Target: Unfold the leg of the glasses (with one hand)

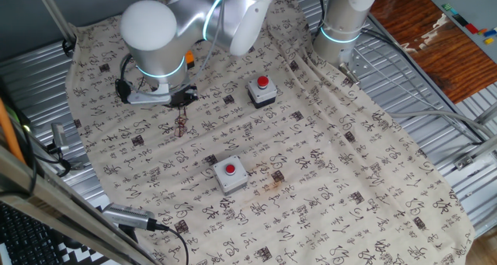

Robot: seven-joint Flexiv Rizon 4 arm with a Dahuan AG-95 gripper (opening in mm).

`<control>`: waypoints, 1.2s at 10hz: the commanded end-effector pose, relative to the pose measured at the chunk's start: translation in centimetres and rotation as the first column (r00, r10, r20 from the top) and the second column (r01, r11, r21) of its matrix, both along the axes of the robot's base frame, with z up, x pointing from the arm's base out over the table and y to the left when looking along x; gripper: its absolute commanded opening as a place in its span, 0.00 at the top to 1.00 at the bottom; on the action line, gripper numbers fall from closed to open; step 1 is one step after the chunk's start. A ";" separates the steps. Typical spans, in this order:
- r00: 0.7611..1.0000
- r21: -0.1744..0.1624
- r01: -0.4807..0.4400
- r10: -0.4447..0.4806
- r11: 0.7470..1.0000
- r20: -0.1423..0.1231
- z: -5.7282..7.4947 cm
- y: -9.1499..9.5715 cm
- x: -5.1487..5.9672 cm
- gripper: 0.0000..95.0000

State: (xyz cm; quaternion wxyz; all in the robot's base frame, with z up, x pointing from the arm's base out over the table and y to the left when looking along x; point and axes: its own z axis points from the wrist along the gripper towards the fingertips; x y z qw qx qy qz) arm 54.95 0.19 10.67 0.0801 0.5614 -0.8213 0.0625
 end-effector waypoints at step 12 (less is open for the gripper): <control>0.999 0.008 0.010 -0.009 1.000 -0.032 4.7 1.1 0.8 1.00</control>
